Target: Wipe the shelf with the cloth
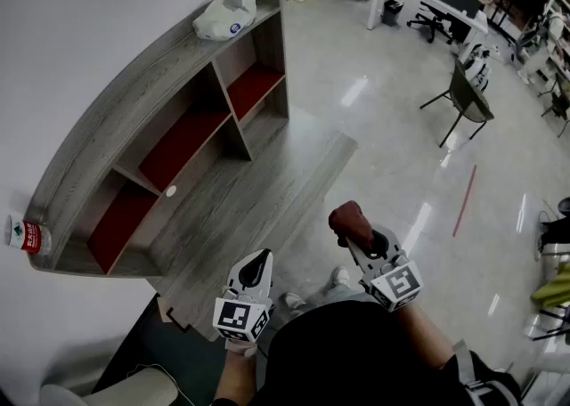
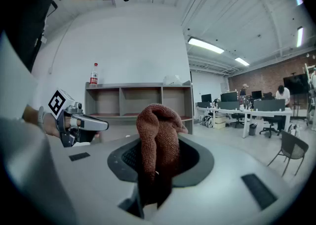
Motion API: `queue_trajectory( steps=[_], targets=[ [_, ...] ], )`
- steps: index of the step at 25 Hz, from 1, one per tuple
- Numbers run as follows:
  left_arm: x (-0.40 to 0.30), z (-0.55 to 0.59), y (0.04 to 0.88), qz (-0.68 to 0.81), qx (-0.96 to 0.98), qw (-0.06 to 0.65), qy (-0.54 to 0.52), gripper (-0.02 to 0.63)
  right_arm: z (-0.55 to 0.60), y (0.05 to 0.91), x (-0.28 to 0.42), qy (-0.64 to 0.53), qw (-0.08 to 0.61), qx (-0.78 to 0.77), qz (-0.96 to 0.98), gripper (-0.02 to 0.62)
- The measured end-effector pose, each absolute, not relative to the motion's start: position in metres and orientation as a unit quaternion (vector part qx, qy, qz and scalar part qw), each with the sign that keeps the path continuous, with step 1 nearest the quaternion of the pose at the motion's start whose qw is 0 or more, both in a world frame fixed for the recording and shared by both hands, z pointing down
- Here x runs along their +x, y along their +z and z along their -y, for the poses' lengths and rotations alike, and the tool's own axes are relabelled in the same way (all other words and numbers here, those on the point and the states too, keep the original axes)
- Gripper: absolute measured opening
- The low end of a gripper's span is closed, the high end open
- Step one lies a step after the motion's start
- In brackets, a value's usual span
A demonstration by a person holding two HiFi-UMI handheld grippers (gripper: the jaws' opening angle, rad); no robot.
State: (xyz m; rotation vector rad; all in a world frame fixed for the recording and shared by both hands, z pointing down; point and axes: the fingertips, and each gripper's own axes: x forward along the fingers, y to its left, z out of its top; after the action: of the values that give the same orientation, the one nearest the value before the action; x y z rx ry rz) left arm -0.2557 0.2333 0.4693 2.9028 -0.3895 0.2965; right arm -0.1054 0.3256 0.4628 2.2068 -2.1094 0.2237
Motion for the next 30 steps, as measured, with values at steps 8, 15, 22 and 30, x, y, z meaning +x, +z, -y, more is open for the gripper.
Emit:
queue_trajectory(
  steps=[8,15,22,30],
  targets=[
    [-0.208,-0.255,0.462,0.129,0.981,0.097,0.109,0.012,-0.343,0.457,-0.059,0.082,0.013,0.72,0.689,0.086],
    [-0.158,-0.271,0.461,0.14,0.979,0.083,0.123,0.012,-0.352,0.449,-0.004,0.095,-0.023,0.724,0.683,0.086],
    [-0.1,-0.289,0.47,0.147,0.975,0.078,0.146,0.012,-0.361,0.463,0.051,0.106,-0.023,0.71,0.696,0.086],
    [-0.07,-0.258,0.48,0.155,0.971,0.083,0.162,0.012,-0.321,0.474,0.086,0.123,-0.033,0.704,0.699,0.086]
  ],
)
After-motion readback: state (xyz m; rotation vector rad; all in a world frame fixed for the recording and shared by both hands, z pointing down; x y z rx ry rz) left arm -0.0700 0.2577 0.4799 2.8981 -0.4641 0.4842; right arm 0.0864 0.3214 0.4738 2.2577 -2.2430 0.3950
